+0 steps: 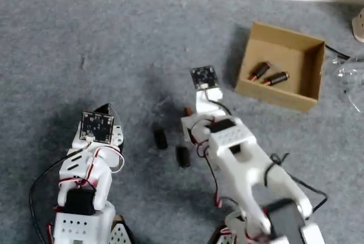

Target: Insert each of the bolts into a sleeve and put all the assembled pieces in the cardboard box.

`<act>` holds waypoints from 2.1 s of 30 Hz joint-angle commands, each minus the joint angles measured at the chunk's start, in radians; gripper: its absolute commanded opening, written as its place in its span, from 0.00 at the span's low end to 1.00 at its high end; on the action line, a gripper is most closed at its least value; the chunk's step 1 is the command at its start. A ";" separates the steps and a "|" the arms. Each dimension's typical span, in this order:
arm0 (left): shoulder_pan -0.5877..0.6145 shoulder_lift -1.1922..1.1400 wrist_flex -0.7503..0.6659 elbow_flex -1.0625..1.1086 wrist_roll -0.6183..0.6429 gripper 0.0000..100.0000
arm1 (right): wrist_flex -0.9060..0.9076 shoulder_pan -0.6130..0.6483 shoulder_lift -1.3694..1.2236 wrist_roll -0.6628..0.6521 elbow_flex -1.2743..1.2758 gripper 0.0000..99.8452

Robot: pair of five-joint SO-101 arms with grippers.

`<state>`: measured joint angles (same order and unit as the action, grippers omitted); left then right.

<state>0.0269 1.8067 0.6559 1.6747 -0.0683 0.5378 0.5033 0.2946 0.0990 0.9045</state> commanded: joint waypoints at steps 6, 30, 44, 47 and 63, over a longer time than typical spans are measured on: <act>-0.015 0.010 -0.028 0.005 -0.002 0.01 | 0.077 0.180 0.157 -0.009 0.108 0.15; -0.015 0.010 -0.028 0.008 -0.002 0.01 | 0.091 0.194 -0.035 -0.008 0.119 0.15; -0.015 0.010 -0.028 0.008 -0.002 0.01 | 0.193 0.197 -0.042 -0.008 0.119 0.15; -0.015 0.010 -0.028 0.008 -0.002 0.01 | 0.193 0.197 -0.042 -0.008 0.120 0.15; -0.015 0.010 -0.028 0.010 -0.002 0.01 | 0.193 0.197 -0.033 -0.014 0.119 0.00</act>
<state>0.0269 1.8067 0.6559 1.6747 -0.0683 0.7066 0.6874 0.2608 0.0959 1.0073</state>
